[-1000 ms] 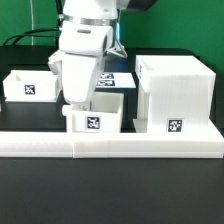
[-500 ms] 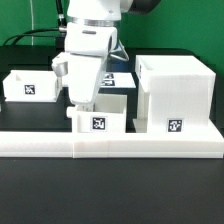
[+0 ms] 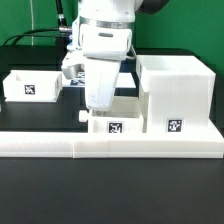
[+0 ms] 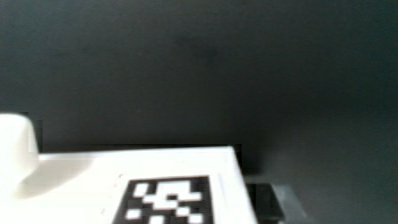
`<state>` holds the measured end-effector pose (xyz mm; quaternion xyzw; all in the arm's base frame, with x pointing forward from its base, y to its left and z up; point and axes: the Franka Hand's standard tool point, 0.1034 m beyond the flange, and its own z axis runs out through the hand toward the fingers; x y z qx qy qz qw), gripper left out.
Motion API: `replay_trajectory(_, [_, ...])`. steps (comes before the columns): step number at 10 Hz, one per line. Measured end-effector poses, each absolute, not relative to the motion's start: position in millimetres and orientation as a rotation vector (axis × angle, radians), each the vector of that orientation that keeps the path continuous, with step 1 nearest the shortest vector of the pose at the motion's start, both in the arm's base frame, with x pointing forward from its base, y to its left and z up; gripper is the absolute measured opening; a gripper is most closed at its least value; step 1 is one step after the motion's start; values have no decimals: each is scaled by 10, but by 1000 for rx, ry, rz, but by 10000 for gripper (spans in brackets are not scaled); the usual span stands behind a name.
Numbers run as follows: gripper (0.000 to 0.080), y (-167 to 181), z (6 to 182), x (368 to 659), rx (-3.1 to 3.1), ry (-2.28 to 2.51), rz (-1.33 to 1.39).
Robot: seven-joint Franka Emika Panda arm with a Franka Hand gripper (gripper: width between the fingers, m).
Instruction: Assemble drawer
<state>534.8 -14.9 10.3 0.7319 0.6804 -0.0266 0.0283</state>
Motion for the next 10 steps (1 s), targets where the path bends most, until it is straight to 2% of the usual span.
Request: replay_trajectory(10, [77,-116,81,5369,2260,2080,-54])
